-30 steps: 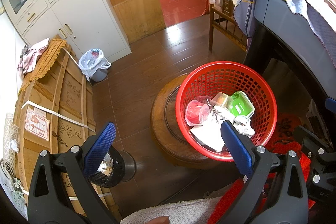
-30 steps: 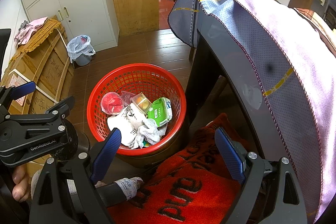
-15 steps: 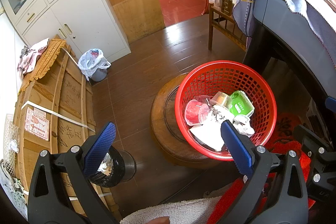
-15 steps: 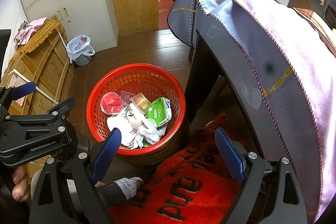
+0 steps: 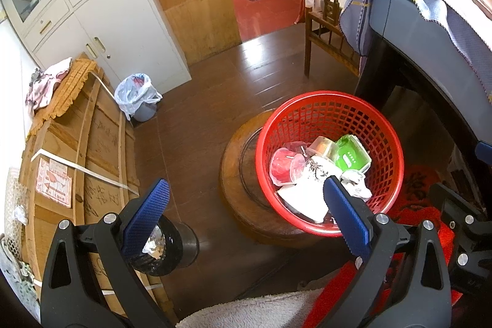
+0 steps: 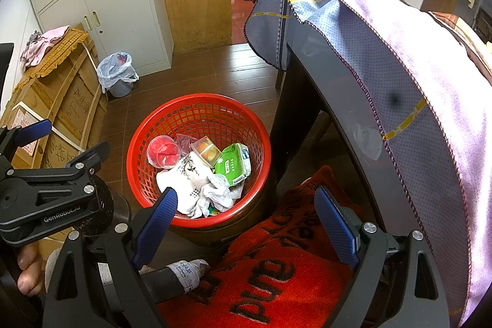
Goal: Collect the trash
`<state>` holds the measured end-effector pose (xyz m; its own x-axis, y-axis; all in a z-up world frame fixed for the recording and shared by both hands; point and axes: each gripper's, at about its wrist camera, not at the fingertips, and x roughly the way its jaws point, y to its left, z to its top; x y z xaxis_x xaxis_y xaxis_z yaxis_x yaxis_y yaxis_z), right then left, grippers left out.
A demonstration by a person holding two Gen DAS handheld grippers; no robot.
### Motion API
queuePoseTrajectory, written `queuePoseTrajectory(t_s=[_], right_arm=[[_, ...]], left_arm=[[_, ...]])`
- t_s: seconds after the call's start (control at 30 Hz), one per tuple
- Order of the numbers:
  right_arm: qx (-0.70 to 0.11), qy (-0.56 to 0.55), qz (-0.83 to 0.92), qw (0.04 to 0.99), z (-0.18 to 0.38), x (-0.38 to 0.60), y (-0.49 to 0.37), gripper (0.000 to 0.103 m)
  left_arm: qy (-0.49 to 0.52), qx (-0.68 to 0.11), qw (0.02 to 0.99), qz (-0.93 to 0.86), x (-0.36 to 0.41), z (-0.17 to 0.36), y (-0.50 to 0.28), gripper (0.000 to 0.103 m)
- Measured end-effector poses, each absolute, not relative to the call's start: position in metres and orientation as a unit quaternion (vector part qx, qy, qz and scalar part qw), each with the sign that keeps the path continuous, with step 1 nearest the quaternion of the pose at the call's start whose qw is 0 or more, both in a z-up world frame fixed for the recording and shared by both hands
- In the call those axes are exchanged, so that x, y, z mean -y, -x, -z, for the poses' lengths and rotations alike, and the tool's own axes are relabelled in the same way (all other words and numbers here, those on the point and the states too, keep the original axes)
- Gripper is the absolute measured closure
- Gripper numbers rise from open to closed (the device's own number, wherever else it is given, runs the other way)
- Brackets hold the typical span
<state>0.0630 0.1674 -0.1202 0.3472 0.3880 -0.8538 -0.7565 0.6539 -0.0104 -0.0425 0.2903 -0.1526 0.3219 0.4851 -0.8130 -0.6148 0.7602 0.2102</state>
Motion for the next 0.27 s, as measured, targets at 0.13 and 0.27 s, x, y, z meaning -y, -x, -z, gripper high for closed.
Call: queuePoseTrajectory(t_s=[0.13,0.27], right_arm=[[-0.443,0.208,-0.36,0.794,0.1201,-0.1675,-0.0634,0.014],[-0.443,0.208,-0.36,0.794,0.1202,-0.1671,-0.0636,0.014]], left_arm=[[0.068,-0.475,0.809,-0.34,-0.2919,0.1515,0.0407,0.007],[0.077,-0.477,0.807,-0.339,-0.2947,0.1515,0.0415,0.007]])
